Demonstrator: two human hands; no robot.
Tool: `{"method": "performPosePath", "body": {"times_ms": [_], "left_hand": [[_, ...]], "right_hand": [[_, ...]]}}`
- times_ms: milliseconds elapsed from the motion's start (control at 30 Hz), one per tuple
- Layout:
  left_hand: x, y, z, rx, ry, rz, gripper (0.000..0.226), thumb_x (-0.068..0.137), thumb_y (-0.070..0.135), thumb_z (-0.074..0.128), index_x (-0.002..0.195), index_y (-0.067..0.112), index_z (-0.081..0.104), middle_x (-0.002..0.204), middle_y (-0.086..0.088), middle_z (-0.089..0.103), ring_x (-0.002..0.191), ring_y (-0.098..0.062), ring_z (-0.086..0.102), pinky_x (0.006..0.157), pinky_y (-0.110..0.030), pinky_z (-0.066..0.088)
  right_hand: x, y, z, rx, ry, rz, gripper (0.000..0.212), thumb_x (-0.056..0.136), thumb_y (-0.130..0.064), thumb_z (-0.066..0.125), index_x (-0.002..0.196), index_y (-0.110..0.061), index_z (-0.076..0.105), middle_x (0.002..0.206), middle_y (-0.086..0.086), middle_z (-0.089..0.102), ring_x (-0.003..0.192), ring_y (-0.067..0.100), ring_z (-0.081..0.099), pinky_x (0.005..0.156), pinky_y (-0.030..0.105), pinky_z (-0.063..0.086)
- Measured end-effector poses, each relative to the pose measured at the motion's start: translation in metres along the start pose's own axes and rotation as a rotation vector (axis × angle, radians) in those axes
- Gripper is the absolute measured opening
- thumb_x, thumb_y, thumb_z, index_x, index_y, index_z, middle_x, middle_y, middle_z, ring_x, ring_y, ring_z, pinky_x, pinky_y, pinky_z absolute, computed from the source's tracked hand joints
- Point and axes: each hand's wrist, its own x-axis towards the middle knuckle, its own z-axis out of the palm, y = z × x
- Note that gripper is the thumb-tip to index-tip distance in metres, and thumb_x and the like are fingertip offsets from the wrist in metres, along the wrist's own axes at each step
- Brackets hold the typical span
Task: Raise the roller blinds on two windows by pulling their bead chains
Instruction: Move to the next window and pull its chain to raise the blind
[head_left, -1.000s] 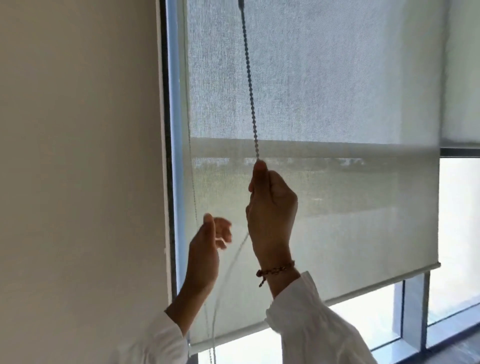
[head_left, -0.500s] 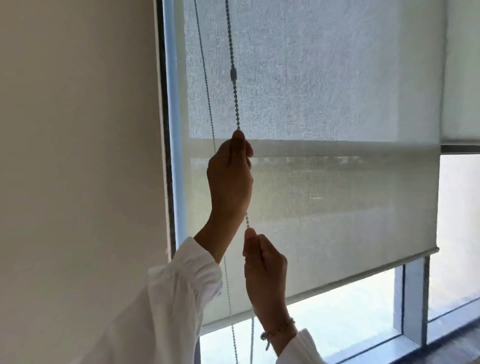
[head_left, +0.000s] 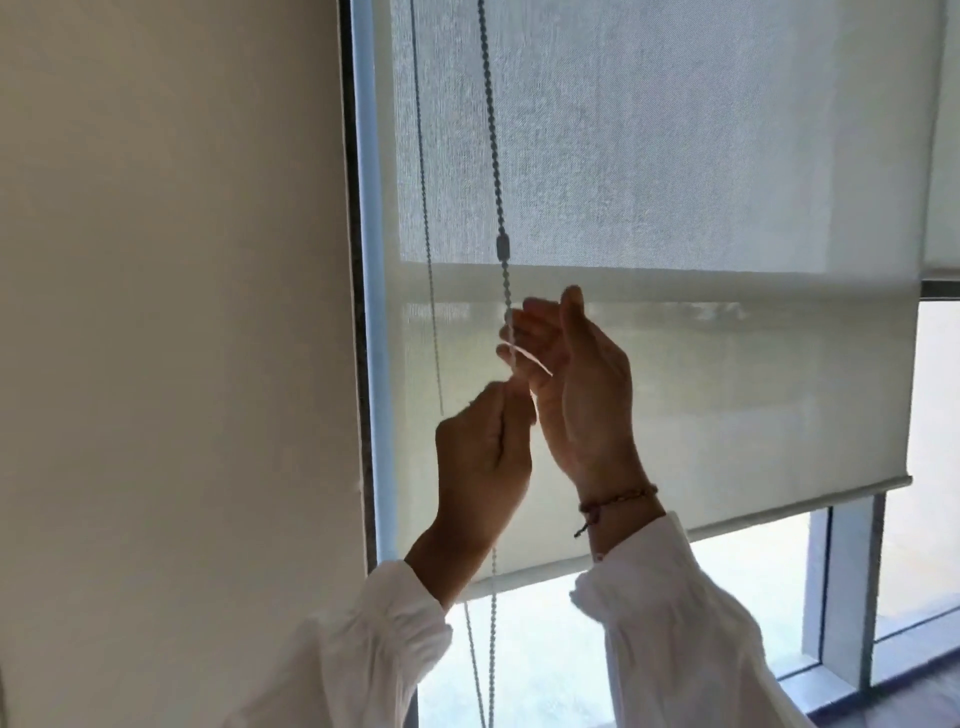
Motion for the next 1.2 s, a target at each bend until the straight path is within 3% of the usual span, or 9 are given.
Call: {"method": "performPosePath", "body": {"times_ms": [167,300,433,533,633,800,867,967,1200], "left_hand": [[-0.036,-0.019,-0.010,0.159,-0.118,0.081,0.041,0.098,0.034,0.031,0.065,0.013,0.043,0.045,-0.009,0.045,0.045,-0.014,0.041,0.044,-0.014,0.029],[-0.050,-0.026,-0.011,0.147,-0.178,0.051,0.042,0.098,0.038,0.029,0.066,0.015,0.042,0.045,-0.006,0.046,0.045,-0.012,0.041,0.047,-0.011,0.028],[-0.047,-0.047,-0.020,0.093,-0.171,-0.131,0.035,0.096,0.042,0.027,0.068,0.028,0.042,0.055,0.018,0.042,0.049,0.001,0.040,0.052,-0.011,0.032],[-0.032,-0.064,-0.032,-0.084,-0.081,-0.397,0.027,0.093,0.038,0.029,0.080,0.031,0.052,0.062,0.011,0.049,0.053,-0.003,0.047,0.051,-0.023,0.042],[0.004,-0.058,-0.034,-0.198,-0.031,-0.479,0.036,0.097,0.034,0.024,0.101,0.015,0.054,0.086,-0.007,0.059,0.078,-0.010,0.059,0.067,-0.018,0.050],[0.069,-0.016,-0.026,-0.472,-0.137,-0.613,0.039,0.099,0.034,0.023,0.110,0.010,0.052,0.099,-0.004,0.063,0.097,-0.019,0.062,0.088,-0.029,0.050],[0.083,-0.004,-0.019,-0.631,-0.142,-0.691,0.039,0.098,0.037,0.028,0.103,0.010,0.056,0.084,-0.002,0.063,0.075,-0.014,0.063,0.070,-0.025,0.052],[0.091,0.008,-0.004,-0.667,0.015,-0.784,0.037,0.097,0.037,0.038,0.075,0.014,0.057,0.047,0.008,0.041,0.038,-0.005,0.033,0.034,-0.018,0.026],[0.084,0.008,0.006,-0.650,0.162,-0.633,0.044,0.098,0.030,0.037,0.055,0.020,0.038,0.038,0.010,0.029,0.033,-0.005,0.019,0.035,-0.015,0.015]], "right_hand": [[0.015,-0.019,0.015,0.208,-0.128,0.147,0.024,0.093,-0.025,0.046,0.100,-0.004,0.056,0.087,0.015,0.067,0.070,0.022,0.066,0.066,0.032,0.058],[0.024,-0.011,0.031,-0.088,0.000,0.091,0.030,0.095,-0.027,0.046,0.075,-0.010,0.060,0.042,-0.009,0.041,0.034,0.004,0.029,0.032,0.015,0.024],[0.019,0.004,0.032,-0.427,0.146,-0.203,0.042,0.093,-0.030,0.049,0.051,-0.025,0.054,0.033,-0.014,0.034,0.035,0.002,0.027,0.045,0.022,0.024],[0.009,0.018,0.021,-0.493,0.199,-0.293,0.039,0.091,-0.032,0.049,0.052,-0.028,0.053,0.034,-0.015,0.037,0.037,0.003,0.028,0.048,0.030,0.026],[-0.013,0.044,0.005,-0.574,0.224,-0.305,0.032,0.088,-0.036,0.048,0.056,-0.030,0.051,0.036,-0.015,0.042,0.037,0.004,0.032,0.045,0.029,0.030],[-0.054,0.083,-0.014,-0.579,0.201,-0.262,0.030,0.083,-0.046,0.046,0.058,-0.031,0.050,0.035,-0.013,0.039,0.035,0.004,0.028,0.042,0.021,0.024],[-0.061,0.088,-0.016,-0.586,0.217,-0.254,0.032,0.083,-0.047,0.046,0.056,-0.030,0.049,0.036,-0.011,0.037,0.036,0.007,0.027,0.041,0.021,0.024],[-0.063,0.092,-0.016,-0.593,0.202,-0.239,0.033,0.083,-0.045,0.046,0.056,-0.028,0.051,0.038,-0.011,0.036,0.040,0.009,0.027,0.043,0.024,0.024],[-0.036,0.076,-0.034,-0.195,0.143,0.038,0.050,0.086,-0.051,0.033,0.071,-0.015,0.064,0.050,-0.007,0.049,0.044,0.007,0.037,0.047,0.023,0.029]]}}
